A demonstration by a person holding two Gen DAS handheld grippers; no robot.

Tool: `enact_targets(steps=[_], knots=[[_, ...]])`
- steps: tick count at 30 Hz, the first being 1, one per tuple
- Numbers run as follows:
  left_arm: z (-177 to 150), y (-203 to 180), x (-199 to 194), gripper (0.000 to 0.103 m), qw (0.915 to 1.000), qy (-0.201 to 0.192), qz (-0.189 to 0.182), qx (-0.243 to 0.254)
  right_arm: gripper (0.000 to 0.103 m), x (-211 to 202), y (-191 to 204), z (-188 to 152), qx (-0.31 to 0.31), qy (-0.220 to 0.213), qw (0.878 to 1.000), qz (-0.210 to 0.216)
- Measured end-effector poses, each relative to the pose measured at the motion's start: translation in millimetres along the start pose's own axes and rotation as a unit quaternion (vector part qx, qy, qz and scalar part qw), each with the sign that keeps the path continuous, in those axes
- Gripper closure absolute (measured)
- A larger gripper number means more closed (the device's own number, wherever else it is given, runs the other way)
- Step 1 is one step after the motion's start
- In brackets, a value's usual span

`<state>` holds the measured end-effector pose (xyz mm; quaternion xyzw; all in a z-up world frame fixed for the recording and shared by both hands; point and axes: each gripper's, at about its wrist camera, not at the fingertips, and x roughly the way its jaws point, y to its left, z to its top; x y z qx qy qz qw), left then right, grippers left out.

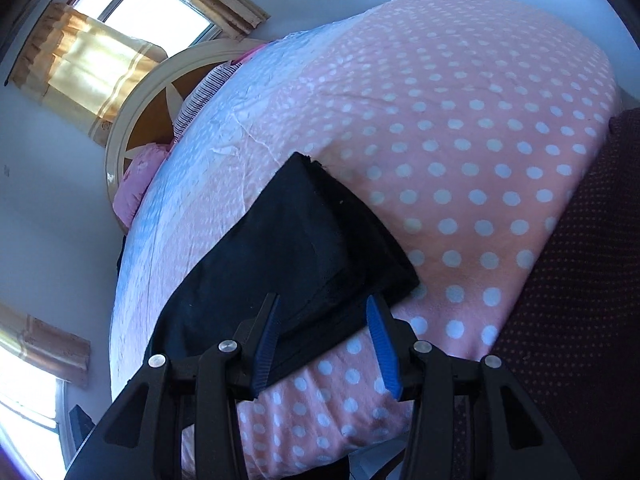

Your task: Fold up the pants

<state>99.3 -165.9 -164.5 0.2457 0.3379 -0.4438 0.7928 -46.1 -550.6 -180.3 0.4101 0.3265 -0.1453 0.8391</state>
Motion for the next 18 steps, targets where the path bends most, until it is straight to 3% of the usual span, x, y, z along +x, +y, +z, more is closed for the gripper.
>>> enact_targets(steps=[1,3,4,5,6,8,13,18], knots=[[0,-1,-1,0.091,1.0000,0.000,-0.001,0.002,0.057,2,0,1,0.000,-0.004,1.000,-0.003],[1,-4,-1,0.095,0.9999,0.001,0.005,0.014,0.062,7,1,4,-0.001,-0.011,1.000,-0.011],[2,-5,-3,0.098,0.9998,-0.001,0.011,0.019,0.083,9,0,5,-0.003,-0.015,1.000,-0.014],[3,-6,-3,0.099,0.9997,-0.002,0.011,0.020,0.094,9,2,7,-0.011,-0.019,1.000,-0.020],[4,-7,-7,0.099,0.9997,-0.007,0.013,0.021,0.096,7,3,8,-0.015,-0.022,0.999,-0.022],[6,-5,-16,0.100,0.9995,-0.021,0.013,0.018,0.097,2,12,11,-0.031,-0.032,0.999,-0.022],[8,2,-38,0.100,0.9984,-0.046,-0.032,-0.005,0.098,-32,26,20,-0.057,-0.078,0.995,-0.005],[-8,-6,-26,0.100,0.9986,-0.027,-0.046,0.002,0.098,-36,6,18,-0.049,-0.074,0.996,-0.012]])
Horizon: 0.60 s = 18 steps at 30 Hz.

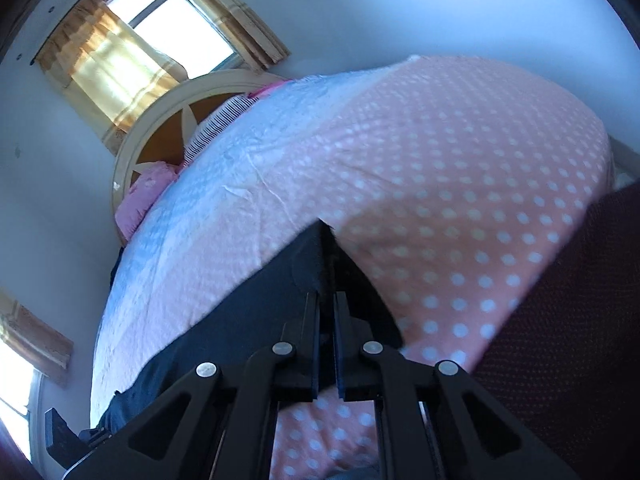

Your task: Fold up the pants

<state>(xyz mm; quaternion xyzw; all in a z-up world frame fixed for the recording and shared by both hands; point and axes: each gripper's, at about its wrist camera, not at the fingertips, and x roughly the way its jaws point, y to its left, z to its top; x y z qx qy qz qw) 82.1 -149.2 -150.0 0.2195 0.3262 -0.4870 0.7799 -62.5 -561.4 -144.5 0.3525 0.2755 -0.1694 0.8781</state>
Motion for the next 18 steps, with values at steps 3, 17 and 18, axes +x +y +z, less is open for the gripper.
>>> enact_targets(steps=[3,17,18], knots=[[-4,-2,12,0.100,0.9999,0.015,-0.007,-0.002,0.098,16,-13,-9,-0.004,0.023,0.999,-0.028],[-10,14,-15,0.084,0.9992,-0.015,-0.003,-0.036,0.062,9,5,-12,-0.063,-0.009,0.992,-0.109],[-14,18,-27,0.081,0.9989,-0.027,0.001,-0.039,0.062,2,14,-12,-0.076,-0.021,0.990,-0.113]])
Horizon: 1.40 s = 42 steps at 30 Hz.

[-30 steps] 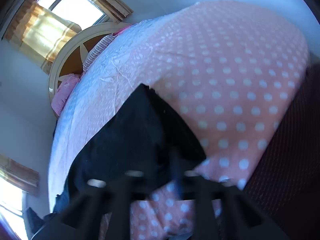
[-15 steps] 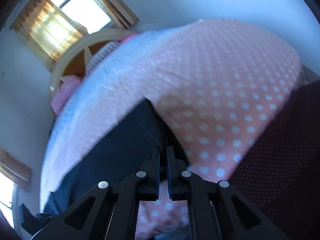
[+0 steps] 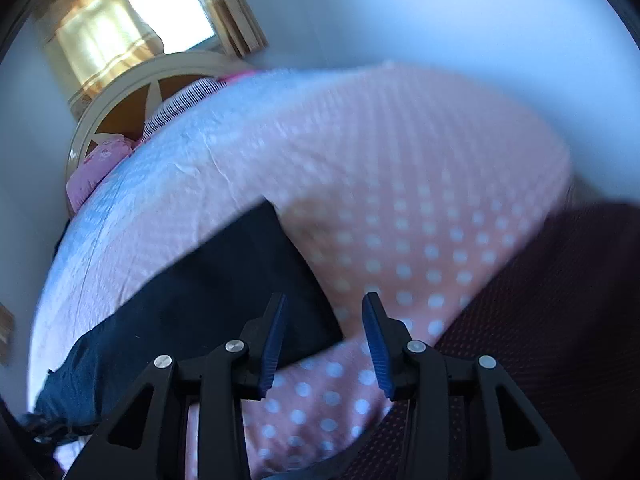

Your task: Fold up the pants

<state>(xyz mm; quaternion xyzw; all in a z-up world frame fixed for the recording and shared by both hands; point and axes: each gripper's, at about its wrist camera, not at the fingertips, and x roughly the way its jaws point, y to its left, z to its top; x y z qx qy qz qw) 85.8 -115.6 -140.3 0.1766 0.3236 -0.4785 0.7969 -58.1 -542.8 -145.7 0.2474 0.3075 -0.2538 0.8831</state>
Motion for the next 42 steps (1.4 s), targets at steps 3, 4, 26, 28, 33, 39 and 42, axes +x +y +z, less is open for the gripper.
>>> enact_targets(steps=[3,4,26,28,33,39,42], knots=[[-15,19,-27,0.064,0.9991,-0.016,0.037,-0.010,0.062,-26,44,1,-0.049,-0.036,0.998,0.022],[-23,28,-31,0.064,0.9985,-0.011,0.052,-0.016,0.062,-30,66,-2,-0.075,-0.038,0.995,0.050],[-90,76,-58,0.059,0.9895,-0.007,0.111,-0.092,0.062,5,293,-148,-0.410,0.144,0.867,0.245],[-90,88,-64,0.052,0.9851,-0.023,0.125,-0.116,0.062,5,302,-138,-0.387,0.138,0.870,0.274],[-106,96,-49,0.052,0.9867,0.016,0.107,-0.121,0.062,31,342,-158,-0.401,0.178,0.857,0.270],[-111,93,-61,0.051,0.9871,-0.001,0.114,-0.113,0.062,16,359,-154,-0.422,0.186,0.835,0.301],[-114,110,-79,0.051,0.9816,-0.017,0.143,-0.126,0.062,11,385,-128,-0.387,0.166,0.846,0.329]])
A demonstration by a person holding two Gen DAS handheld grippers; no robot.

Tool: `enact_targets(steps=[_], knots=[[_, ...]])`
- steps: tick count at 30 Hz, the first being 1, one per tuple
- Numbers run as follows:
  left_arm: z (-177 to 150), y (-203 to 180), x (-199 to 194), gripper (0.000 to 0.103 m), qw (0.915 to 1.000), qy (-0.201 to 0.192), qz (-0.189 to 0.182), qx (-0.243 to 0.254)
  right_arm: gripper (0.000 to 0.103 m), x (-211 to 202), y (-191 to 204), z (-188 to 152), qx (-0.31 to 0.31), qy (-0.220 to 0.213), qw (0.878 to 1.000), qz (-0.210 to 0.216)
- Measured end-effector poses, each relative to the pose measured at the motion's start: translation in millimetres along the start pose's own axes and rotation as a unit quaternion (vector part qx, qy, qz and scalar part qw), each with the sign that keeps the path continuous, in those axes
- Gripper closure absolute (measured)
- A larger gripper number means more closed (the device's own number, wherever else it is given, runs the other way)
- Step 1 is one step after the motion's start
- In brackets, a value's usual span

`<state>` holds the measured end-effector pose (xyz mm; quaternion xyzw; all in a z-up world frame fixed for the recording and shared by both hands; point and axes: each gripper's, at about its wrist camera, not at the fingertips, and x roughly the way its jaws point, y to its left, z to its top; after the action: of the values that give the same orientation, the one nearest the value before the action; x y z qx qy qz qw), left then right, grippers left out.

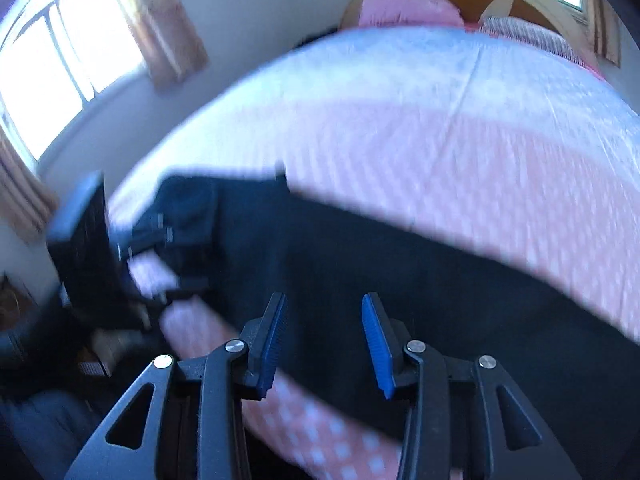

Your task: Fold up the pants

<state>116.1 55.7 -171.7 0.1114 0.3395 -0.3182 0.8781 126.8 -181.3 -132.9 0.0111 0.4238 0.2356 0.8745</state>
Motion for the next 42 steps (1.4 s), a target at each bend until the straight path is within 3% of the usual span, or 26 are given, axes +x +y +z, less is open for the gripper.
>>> enact_targets(steps=[3,4,5,8,10,14,16,17,19,21,25,30,32,34,36,37,39,42], knots=[[-4,24,-18,0.047,0.9984,-0.016,0.052,-0.014,0.062,16,2,39,0.027,-0.017,0.999,0.018],[-6,33,-23,0.041,0.9974,-0.021,0.064,-0.024,0.062,25,4,49,0.031,-0.019,0.999,0.018],[-11,48,-31,0.036,0.9957,-0.025,0.079,-0.041,0.062,35,5,58,0.039,-0.016,0.999,0.022],[-26,84,-45,0.035,0.9899,-0.026,0.114,-0.081,0.062,77,5,87,0.080,0.014,0.995,0.055],[-37,110,-50,0.035,0.9820,-0.018,0.151,-0.111,0.062,101,4,98,0.100,0.030,0.992,0.068],[-53,146,-50,0.035,0.9685,-0.011,0.177,-0.174,0.063,148,1,107,0.153,0.068,0.982,0.083],[-57,156,-46,0.035,0.9621,-0.006,0.189,-0.197,0.069,164,3,105,0.168,0.089,0.977,0.101],[-59,157,-44,0.035,0.9604,-0.005,0.189,-0.204,0.071,168,7,103,0.167,0.099,0.975,0.106],[-69,170,-44,0.035,0.9583,-0.006,0.166,-0.232,0.084,176,12,103,0.162,0.112,0.975,0.104],[-74,178,-40,0.034,0.9559,-0.003,0.129,-0.264,0.092,177,15,104,0.158,0.111,0.976,0.098],[-72,167,-41,0.034,0.9633,0.002,0.094,-0.251,0.096,173,22,110,0.143,0.089,0.982,0.083],[-70,157,-41,0.036,0.9681,0.006,0.119,-0.221,0.098,168,42,120,0.118,0.040,0.990,0.064],[-70,156,-40,0.037,0.9681,0.005,0.124,-0.218,0.098,182,36,121,0.121,0.062,0.990,0.040],[-70,157,-40,0.038,0.9685,0.005,0.125,-0.215,0.097,201,35,118,0.114,0.098,0.988,0.039],[-70,157,-38,0.038,0.9686,0.005,0.125,-0.215,0.092,189,38,118,0.093,0.084,0.992,0.029],[-70,159,-37,0.038,0.9684,0.005,0.124,-0.216,0.080,183,40,117,0.090,0.077,0.993,0.023],[-71,160,-37,0.035,0.9671,0.001,0.125,-0.222,0.066,164,50,114,0.061,0.054,0.997,0.003],[-72,160,-41,0.035,0.9667,-0.001,0.124,-0.224,0.066,128,76,97,-0.020,0.034,0.999,0.004]])
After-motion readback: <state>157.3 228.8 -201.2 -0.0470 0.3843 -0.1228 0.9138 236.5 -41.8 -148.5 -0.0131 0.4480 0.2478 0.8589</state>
